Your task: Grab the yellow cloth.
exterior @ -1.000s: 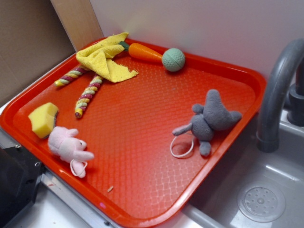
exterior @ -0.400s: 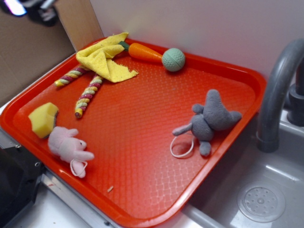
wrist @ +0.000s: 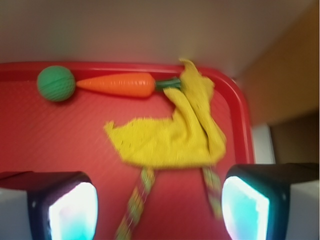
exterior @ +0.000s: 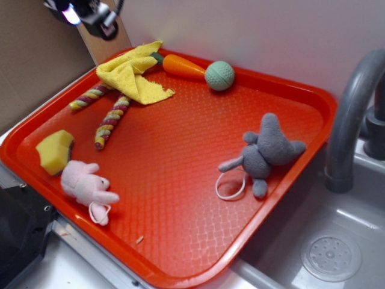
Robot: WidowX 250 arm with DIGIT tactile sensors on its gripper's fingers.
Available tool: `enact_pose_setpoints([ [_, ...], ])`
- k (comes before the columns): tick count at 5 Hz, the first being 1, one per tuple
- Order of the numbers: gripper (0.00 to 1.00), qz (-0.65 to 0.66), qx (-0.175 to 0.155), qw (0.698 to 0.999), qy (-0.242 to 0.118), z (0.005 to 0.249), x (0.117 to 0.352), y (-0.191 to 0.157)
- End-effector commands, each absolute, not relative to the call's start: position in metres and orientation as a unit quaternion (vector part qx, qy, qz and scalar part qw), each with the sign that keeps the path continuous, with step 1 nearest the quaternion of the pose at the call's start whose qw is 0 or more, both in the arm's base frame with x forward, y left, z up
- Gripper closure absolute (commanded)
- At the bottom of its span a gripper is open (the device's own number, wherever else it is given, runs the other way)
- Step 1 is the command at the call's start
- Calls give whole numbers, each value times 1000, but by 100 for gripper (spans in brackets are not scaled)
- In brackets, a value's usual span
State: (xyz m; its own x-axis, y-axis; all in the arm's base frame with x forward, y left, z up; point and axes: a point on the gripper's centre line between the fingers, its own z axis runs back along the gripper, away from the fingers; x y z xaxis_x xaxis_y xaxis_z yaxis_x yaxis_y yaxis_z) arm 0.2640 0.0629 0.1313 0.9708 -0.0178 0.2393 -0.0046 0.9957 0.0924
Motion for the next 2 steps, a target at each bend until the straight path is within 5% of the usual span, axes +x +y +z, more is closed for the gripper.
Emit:
enact_pose_setpoints([
  [1,0,-49,44,989,-134,116,305,80],
  [2,0,-51,49,990,-123,109,326,86],
])
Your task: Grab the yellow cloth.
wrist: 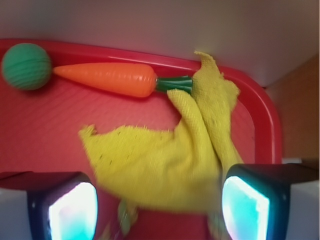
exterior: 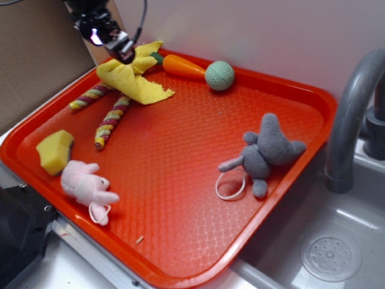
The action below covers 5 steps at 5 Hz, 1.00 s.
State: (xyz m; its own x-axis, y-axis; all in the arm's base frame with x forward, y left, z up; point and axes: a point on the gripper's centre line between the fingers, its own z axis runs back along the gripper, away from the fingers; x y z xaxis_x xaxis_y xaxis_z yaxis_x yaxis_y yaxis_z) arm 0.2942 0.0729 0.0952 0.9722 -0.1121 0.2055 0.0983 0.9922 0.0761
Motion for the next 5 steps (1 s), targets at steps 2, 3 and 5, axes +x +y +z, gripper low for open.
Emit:
enact_pose_setpoints([
  [2,0,-33,65,994,-76,74,338,82],
  [3,25,-3,91,994,-57,54,336,90],
  [5,100,6,117,992,-38,30,336,97],
])
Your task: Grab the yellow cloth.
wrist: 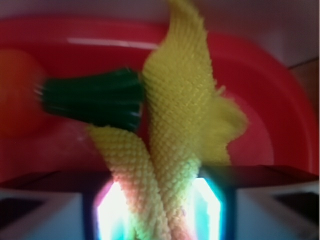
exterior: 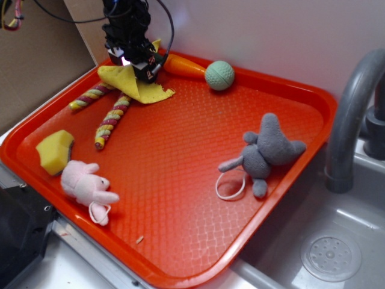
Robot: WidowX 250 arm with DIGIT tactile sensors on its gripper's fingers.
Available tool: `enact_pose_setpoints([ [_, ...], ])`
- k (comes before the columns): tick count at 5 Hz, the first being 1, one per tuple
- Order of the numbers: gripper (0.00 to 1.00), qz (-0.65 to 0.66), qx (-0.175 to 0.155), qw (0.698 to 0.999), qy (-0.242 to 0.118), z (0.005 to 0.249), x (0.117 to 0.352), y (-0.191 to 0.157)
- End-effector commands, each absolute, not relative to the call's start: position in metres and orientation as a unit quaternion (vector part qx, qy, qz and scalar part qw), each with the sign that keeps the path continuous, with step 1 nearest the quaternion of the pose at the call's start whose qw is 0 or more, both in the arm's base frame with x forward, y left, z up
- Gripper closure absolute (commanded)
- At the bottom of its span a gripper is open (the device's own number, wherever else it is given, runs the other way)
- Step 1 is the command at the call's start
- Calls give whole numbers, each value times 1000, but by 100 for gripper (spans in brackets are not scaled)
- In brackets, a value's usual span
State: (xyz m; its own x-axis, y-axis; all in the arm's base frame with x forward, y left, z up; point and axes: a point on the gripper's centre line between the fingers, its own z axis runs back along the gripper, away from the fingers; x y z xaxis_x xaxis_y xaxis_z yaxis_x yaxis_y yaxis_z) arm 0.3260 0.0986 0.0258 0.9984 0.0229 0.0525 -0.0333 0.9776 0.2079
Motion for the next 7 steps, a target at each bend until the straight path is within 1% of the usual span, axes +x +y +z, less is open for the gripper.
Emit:
enact_pose_setpoints([
  [1,100,6,122,992,-26,19,330,98],
  [2,100,4,112,993,-32,29,326,99],
  [3,100,17,78,993,-83,79,311,93],
  [4,100,-3,31,992,-124,128,286,58],
  [5,100,-11,27,992,-124,178,265,20],
  [6,100,-30,5,992,-125,230,257,-7],
  [7,100,-42,21,992,-115,232,261,-13],
])
